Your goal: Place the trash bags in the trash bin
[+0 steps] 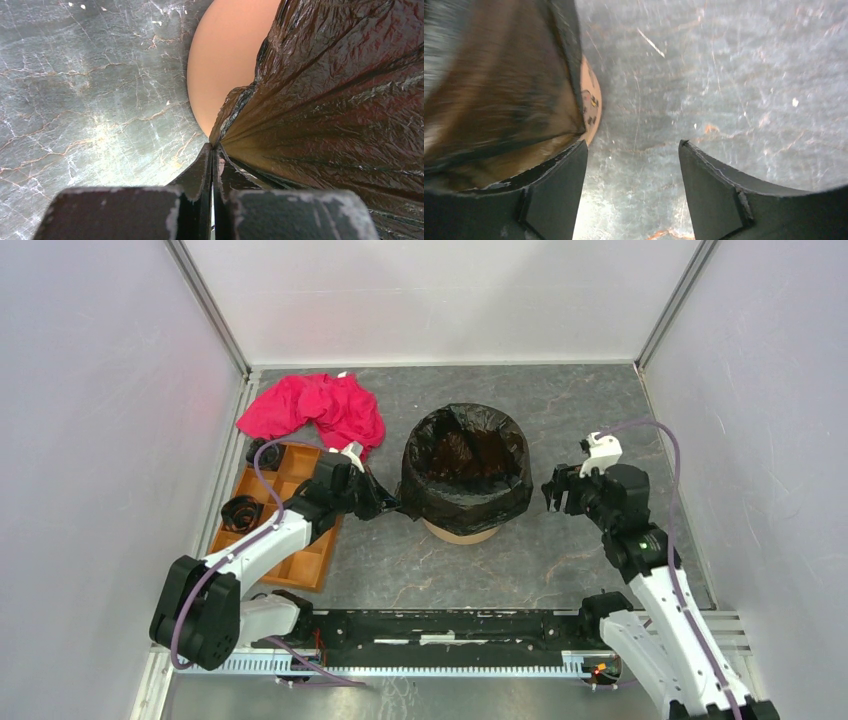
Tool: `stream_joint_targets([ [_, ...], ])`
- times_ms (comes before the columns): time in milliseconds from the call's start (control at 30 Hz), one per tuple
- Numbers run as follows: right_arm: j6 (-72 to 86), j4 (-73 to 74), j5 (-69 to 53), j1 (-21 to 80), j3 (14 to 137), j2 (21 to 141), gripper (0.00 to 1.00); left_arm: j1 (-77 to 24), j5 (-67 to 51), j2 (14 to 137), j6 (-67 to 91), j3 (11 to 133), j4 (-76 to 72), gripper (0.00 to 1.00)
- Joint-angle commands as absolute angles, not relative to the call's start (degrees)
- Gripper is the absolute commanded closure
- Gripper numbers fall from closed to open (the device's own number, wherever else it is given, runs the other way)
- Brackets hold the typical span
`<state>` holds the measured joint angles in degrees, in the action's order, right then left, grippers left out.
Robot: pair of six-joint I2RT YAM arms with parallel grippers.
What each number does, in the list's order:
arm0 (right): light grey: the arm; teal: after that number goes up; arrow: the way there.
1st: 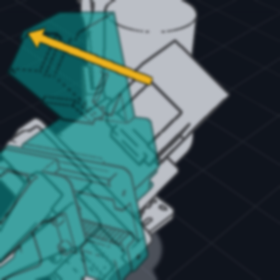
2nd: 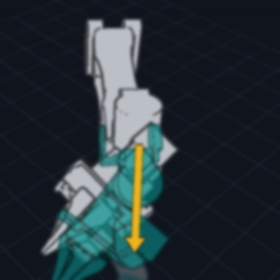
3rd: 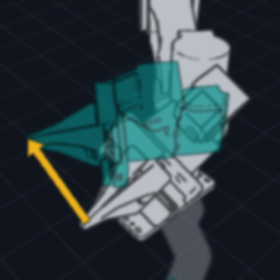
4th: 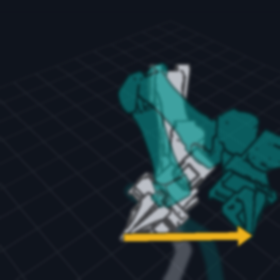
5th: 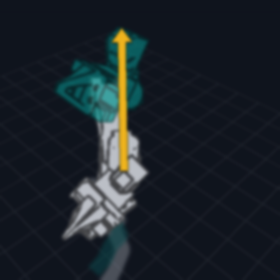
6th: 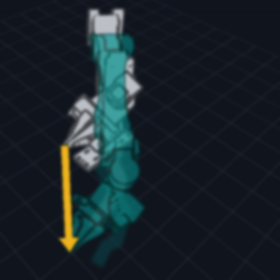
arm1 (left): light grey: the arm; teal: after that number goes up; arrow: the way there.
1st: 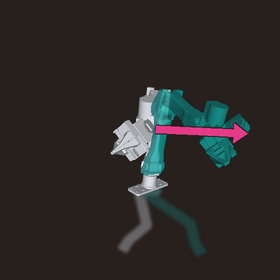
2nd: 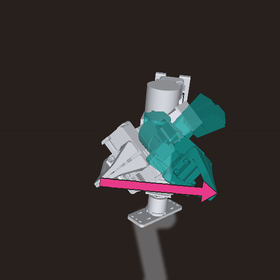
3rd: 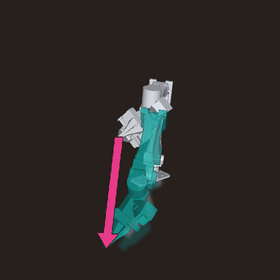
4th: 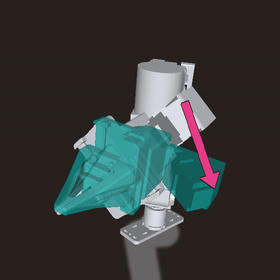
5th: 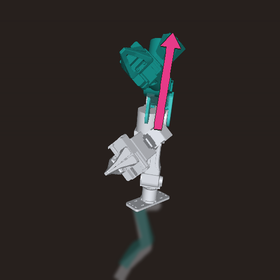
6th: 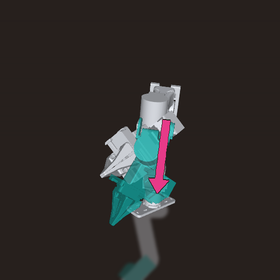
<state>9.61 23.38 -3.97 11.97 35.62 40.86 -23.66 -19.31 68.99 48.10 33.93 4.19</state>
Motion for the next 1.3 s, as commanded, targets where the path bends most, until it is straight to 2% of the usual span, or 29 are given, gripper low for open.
stream_joint_targets([
  [0,10.14,22.28,-8.96,11.98,38.46,36.24,0.23,-23.99,-18.49,68.55,46.91,35.15,3.48,0.98],
  [133,12.34,18.03,-12.53,11.93,36.3,35.69,0.1,-23.94,-18.86,68.47,46.76,35.77,3.78,0.98],
  [333,7.76,23.66,-14.49,11.92,36.21,34.92,0.09,-23.98,-18.73,68.38,46.77,35.65,4.89,0.98],
  [400,8.11,24.98,-19.58,11.87,36.3,34.41,0.05,-23.96,-18.06,67.74,46.76,35.73,5.29,0.98],
  [533,8.92,28.82,-30.21,11.92,36.82,36.09,0.02,-23.93,-17.72,67.98,46.76,36.57,5.12,0.98],
  [733,7.85,25.58,-32.5,11.87,34.52,32.43,0.02,-23.95,-18.5,68.83,46.69,36.65,5.03,0.98],
  [867,6.87,17.74,-36.03,11.91,31.44,32.91,0.03,-23.98,-18.42,68.62,46.49,36.71,5.11,0.98],
  [900,7.07,15.6,-35.92,11.91,30.45,33.54,0.07,-23.96,-18.42,68.68,46.56,36.7,5.03,0.98],
  [1000,9.23,9.58,-36.17,11.9,29.05,36.49,0.26,-23.93,-18.76,68.99,46.96,36.73,4.64,0.98],
  [1100,9.31,9.46,-35.34,11.87,29.1,39.0,0.49,-23.98,-19.04,68.67,47.32,36.52,4.52,0.98],
  [1233,8.62,12.48,-25.61,11.95,28.16,38.54,0.83,-24.03,-19.13,68.35,48.38,35.24,2.89,0.98],
  [1267,9.04,12.4,-24.06,11.93,27.61,38.65,0.88,-24.08,-19.33,68.68,48.69,35.01,2.32,0.98],
])
